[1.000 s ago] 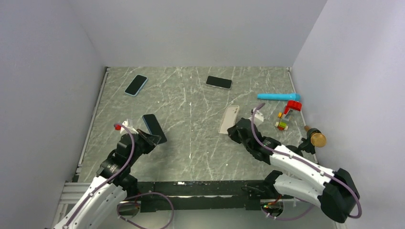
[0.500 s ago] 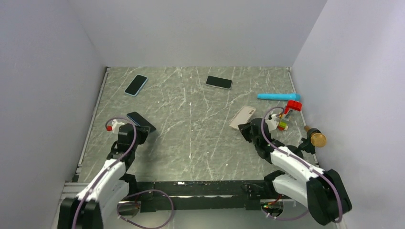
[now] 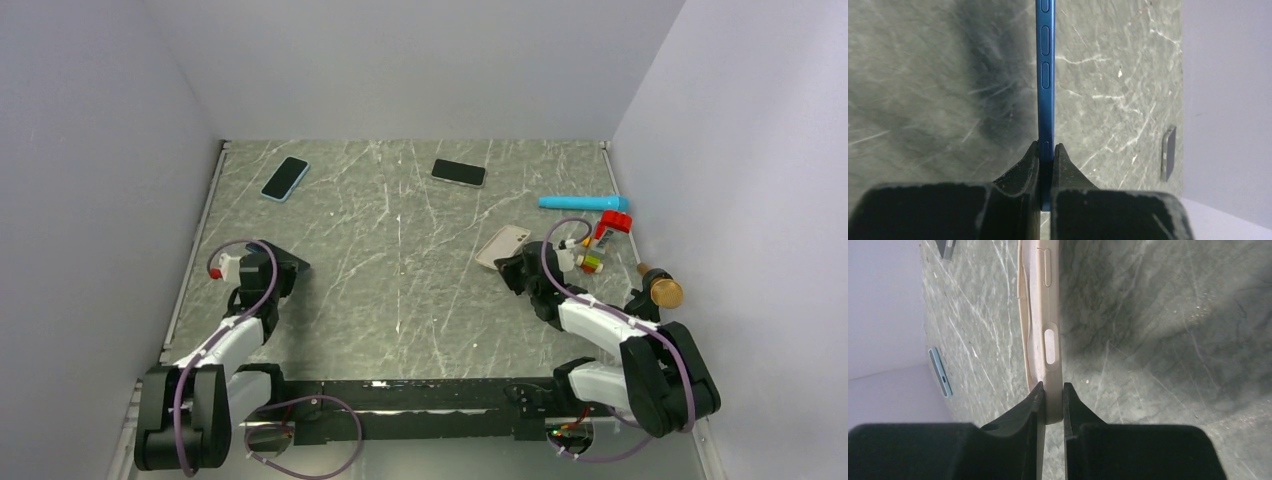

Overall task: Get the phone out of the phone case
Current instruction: Place the phone case at the center of the board.

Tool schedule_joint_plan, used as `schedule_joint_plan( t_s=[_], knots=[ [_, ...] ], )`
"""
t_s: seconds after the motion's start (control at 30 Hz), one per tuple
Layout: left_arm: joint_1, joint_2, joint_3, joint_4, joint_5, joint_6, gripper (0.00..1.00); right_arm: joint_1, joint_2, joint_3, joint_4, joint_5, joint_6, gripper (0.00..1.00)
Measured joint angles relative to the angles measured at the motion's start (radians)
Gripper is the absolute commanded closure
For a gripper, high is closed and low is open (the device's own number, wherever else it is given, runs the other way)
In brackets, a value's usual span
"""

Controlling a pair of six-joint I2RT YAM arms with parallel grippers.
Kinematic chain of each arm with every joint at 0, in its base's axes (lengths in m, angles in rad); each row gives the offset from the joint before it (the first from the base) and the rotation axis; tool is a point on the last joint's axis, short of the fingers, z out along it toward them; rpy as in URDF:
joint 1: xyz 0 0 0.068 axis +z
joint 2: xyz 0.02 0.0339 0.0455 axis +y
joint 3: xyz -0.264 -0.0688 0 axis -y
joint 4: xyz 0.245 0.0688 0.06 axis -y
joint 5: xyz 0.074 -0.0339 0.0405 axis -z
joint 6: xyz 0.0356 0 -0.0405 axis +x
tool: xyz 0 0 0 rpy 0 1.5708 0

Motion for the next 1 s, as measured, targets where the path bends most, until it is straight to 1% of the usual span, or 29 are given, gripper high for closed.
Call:
schedule_joint_plan(
  t_s=[0.07,0.1,0.13,0.17,0.2,0.23,0.27,0.3,0.33,0.4,0.47,0.57,0.67,0.73,0.8,0.87,0.93,1.0],
  knots=[
    [0.004,-0.01,0.026,-0.067,-0.023,-0.003,0.9,0.001,-0.012,0.0,-0.025,0.016,0.0,1.0],
    [0.005,-0.013,0.037,-0.091,-0.031,-0.003,0.84,0.001,-0.019,0.0,-0.036,0.022,-0.001,0.96],
    [0.005,-0.019,0.045,-0.111,-0.04,-0.006,0.72,0.001,-0.026,-0.001,-0.044,0.029,-0.002,0.89],
    [0.005,-0.024,0.05,-0.126,-0.048,-0.008,0.58,0.001,-0.036,-0.002,-0.055,0.037,-0.003,0.77],
    [0.006,-0.031,0.054,-0.144,-0.055,-0.014,0.4,0.001,-0.043,-0.003,-0.066,0.043,-0.006,0.6],
    [0.006,-0.037,0.058,-0.161,-0.06,-0.018,0.27,0.001,-0.048,-0.003,-0.075,0.046,-0.01,0.39],
    [0.006,-0.043,0.067,-0.187,-0.064,-0.025,0.08,0.001,-0.051,-0.003,-0.086,0.048,-0.011,0.27],
    [0.006,-0.048,0.083,-0.231,-0.071,-0.037,0.02,0.001,-0.056,-0.002,-0.108,0.052,-0.032,0.2],
    [0.006,-0.051,0.1,-0.265,-0.076,-0.034,0.01,0.001,-0.059,-0.001,-0.124,0.058,-0.035,0.16],
    [0.007,-0.058,0.165,-0.376,-0.087,-0.05,0.01,0.003,-0.075,0.002,-0.187,0.064,-0.072,0.11],
    [0.007,-0.074,0.227,-0.46,-0.103,-0.051,0.01,0.003,-0.11,0.002,-0.249,0.068,-0.11,0.09],
    [0.008,-0.138,0.293,-0.569,-0.132,-0.04,0.01,0.005,-0.204,0.002,-0.343,0.068,-0.181,0.08],
    [0.008,-0.216,0.317,-0.647,-0.158,-0.004,0.01,0.007,-0.293,0.004,-0.398,0.047,-0.28,0.08],
    [0.008,-0.257,0.318,-0.67,-0.159,0.045,0.01,0.009,-0.319,0.021,-0.428,0.005,-0.37,0.01],
    [0.007,-0.275,0.321,-0.67,-0.144,0.114,0.01,0.011,-0.302,0.057,-0.442,-0.061,-0.468,0.0],
    [0.0,-0.257,0.345,-0.673,-0.116,0.18,0.0,0.017,-0.246,0.121,-0.46,-0.113,-0.562,0.0],
    [-0.037,-0.19,0.415,-0.674,-0.086,0.263,0.01,0.024,-0.149,0.221,-0.478,-0.148,-0.656,0.0],
    [-0.111,-0.085,0.528,-0.674,-0.061,0.36,0.01,0.029,-0.049,0.33,-0.491,-0.169,-0.742,0.0]
  ],
)
